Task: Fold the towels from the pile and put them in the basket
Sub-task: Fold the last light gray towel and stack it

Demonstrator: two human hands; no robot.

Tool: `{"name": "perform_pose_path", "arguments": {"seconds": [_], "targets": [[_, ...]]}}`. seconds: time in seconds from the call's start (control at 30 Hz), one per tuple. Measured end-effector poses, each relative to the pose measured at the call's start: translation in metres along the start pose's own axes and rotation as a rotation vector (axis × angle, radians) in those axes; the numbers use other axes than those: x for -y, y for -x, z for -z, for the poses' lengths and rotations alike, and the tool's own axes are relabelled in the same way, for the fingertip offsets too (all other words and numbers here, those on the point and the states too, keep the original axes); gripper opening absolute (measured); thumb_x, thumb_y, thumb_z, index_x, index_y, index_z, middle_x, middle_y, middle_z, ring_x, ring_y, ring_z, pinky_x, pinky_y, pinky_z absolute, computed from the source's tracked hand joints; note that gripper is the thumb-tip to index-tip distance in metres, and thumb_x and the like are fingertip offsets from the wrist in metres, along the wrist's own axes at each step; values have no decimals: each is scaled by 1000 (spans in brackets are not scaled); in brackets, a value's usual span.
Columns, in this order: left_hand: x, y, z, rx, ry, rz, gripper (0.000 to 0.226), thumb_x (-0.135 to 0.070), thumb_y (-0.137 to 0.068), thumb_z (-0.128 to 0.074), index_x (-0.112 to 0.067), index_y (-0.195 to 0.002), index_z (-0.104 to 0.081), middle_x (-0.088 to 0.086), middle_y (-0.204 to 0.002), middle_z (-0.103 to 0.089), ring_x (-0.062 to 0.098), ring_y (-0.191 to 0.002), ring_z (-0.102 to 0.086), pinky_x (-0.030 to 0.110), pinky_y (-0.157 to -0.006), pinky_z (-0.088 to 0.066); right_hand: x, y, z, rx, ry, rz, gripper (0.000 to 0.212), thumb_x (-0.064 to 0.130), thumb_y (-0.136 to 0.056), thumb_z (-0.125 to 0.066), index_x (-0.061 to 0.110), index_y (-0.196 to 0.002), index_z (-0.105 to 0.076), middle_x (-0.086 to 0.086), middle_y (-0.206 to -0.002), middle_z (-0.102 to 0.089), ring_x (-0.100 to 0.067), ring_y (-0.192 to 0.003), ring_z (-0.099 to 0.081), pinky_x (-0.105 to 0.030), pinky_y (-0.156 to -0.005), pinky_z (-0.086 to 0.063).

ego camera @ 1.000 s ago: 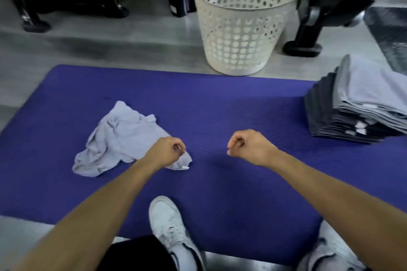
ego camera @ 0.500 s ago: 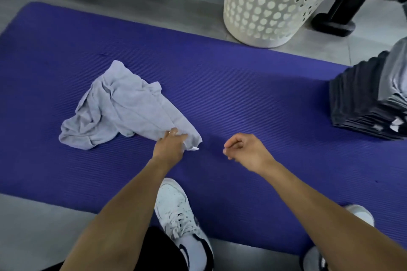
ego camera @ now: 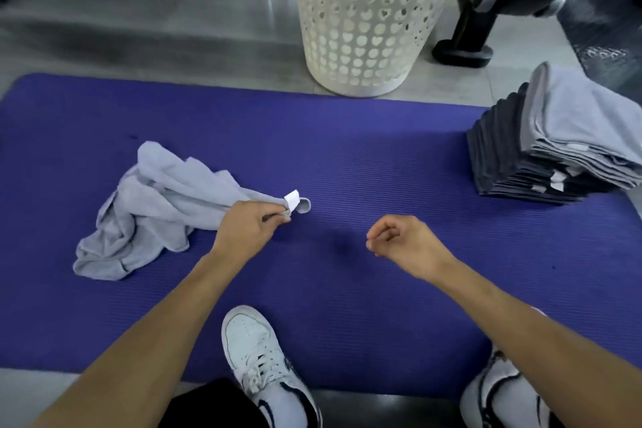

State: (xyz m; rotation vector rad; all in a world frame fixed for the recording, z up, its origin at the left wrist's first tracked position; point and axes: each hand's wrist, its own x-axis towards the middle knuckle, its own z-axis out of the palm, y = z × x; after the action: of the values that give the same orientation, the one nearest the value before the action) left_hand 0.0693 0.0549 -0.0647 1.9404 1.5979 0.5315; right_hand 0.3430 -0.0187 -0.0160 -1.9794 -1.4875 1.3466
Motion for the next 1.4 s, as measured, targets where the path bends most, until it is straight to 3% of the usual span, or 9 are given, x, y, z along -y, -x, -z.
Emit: {"name": "perform_pose_path", "arguments": {"seconds": [0.13,0.3,0.6,0.7,0.83,1.03,1.17,1.23,1.4], "targets": [[-89,10,35,-2,140,-199,8,-13,-86,-75,-12,-92,-79,-25,-76,-69,-6,-68,-61,7,-65,-41,9,26,37,-60,-17,123,16,26,-86,-74,25,-99,-66,9,-93,-69,-8,-81,-66,-17,-66,-51],[-182,34,71,55,270,-239,13,-14,-87,-73,-26,-84,-78,-21,-75,-72,-7,-71,-63,8,-67,-42,33,66,82,-112,-56,343,47,36,-80,-80,31,-122,-61,16,-113,-61,-5,-90,-65,-17,-81,-51],[-288,70,83,284,416,-357,24,-3,-88,-68,-23,-81,-77,-12,-74,-73,-5,-70,-62,12,-68,-47,30,132,143,-341,-112,487,43,29,-83,-78,32,-123,-62,18,-111,-64,4,-96,-60,-9,-81,-45],[-299,68,77,332,404,-379,18,-9,-89,-70,-21,-79,-77,-12,-69,-68,1,-66,-59,17,-67,-46,30,146,164,-376,-39,499,11,23,-93,-66,14,-98,-71,7,-87,-68,-6,-76,-60,-22,-71,-47],[-287,42,58,361,224,-367,6,-18,-85,-76,-24,-84,-75,-10,-71,-66,4,-67,-55,20,-69,-44,15,155,189,-422,-123,447,19,6,-92,-61,16,-83,-74,4,-60,-63,-5,-53,-50,-21,-55,-41],[-258,6,14,567,-150,-233,19,-27,-90,-71,-12,-78,-70,-5,-62,-56,9,-59,-45,28,-63,-40,-6,145,211,-457,-266,294,17,4,-90,-62,11,-84,-76,-12,-72,-65,-18,-66,-50,-32,-64,-42],[-274,-3,17,497,9,-207,16,-27,-89,-72,-17,-78,-75,14,-73,-68,12,-66,-51,31,-68,-43,-13,137,219,-373,-11,190,11,14,-85,-68,17,-95,-71,-4,-92,-73,-19,-85,-67,-37,-79,-54],[-287,-2,25,518,96,-223,9,-28,-87,-74,-22,-82,-78,19,-82,-70,16,-70,-52,34,-69,-43,-11,138,217,-330,155,211,42,22,-82,-73,25,-122,-62,3,-120,-66,-13,-112,-61,-29,-96,-48],[-318,17,37,590,181,-356,8,-24,-88,-73,-20,-84,-78,-3,-67,-66,3,-60,-50,21,-58,-40,10,136,189,-220,182,436,55,39,-81,-78,29,-132,-59,14,-126,-63,1,-116,-54,-18,-100,-40]]}}
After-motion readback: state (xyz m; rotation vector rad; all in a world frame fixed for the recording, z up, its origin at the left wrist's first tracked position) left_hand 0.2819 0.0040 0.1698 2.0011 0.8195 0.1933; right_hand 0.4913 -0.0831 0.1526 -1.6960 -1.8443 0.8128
